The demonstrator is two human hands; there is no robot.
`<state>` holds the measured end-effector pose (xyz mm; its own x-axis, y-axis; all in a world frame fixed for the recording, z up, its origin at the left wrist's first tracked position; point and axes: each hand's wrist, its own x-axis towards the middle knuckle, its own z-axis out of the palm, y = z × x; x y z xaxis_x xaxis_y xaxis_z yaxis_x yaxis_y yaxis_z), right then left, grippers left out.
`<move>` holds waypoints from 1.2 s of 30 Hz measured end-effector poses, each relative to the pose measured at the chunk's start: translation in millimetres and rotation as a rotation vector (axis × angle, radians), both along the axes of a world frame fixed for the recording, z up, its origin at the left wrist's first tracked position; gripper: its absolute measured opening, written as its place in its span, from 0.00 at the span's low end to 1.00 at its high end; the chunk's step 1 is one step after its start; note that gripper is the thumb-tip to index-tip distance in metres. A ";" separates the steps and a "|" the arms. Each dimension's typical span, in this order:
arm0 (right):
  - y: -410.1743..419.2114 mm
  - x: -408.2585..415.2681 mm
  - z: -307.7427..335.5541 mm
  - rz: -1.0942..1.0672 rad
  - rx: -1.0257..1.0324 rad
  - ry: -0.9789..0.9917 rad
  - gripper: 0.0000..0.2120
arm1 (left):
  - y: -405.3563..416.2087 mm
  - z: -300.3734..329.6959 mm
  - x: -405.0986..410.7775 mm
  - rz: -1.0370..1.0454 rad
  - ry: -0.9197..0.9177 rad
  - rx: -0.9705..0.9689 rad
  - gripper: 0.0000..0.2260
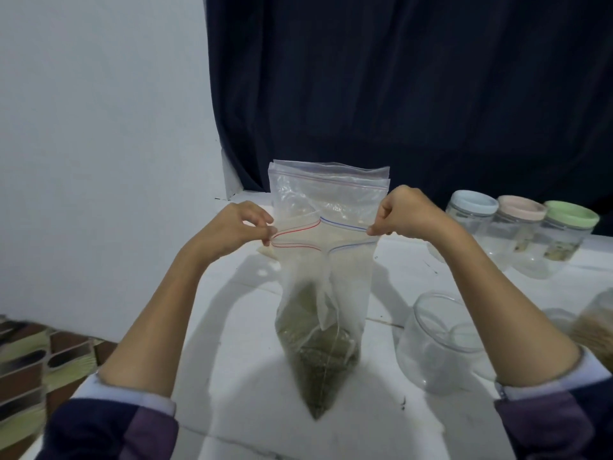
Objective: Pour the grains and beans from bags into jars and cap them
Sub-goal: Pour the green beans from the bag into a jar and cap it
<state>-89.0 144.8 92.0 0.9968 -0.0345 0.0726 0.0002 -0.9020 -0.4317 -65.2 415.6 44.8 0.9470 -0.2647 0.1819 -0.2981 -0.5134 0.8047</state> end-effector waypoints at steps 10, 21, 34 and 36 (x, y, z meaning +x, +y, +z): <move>-34.9 0.5 -6.7 0.007 -0.081 0.013 0.11 | 46.9 -3.2 8.1 0.115 -0.094 0.169 0.09; 16.0 -46.3 13.6 0.448 0.338 -0.010 0.08 | -28.9 36.9 46.0 -0.165 -0.032 0.103 0.11; 45.2 -49.1 -33.3 0.524 -0.066 -0.140 0.11 | -64.4 16.1 54.5 -0.459 0.202 0.216 0.14; 42.0 -45.4 -28.4 0.474 0.084 -0.213 0.10 | -61.0 15.9 48.9 -0.383 0.094 0.168 0.15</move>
<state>-134.4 186.8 63.6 0.8679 0.4018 0.2920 0.4953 -0.7442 -0.4481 -16.2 354.7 60.7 0.7847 -0.6194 0.0238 -0.4224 -0.5063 0.7518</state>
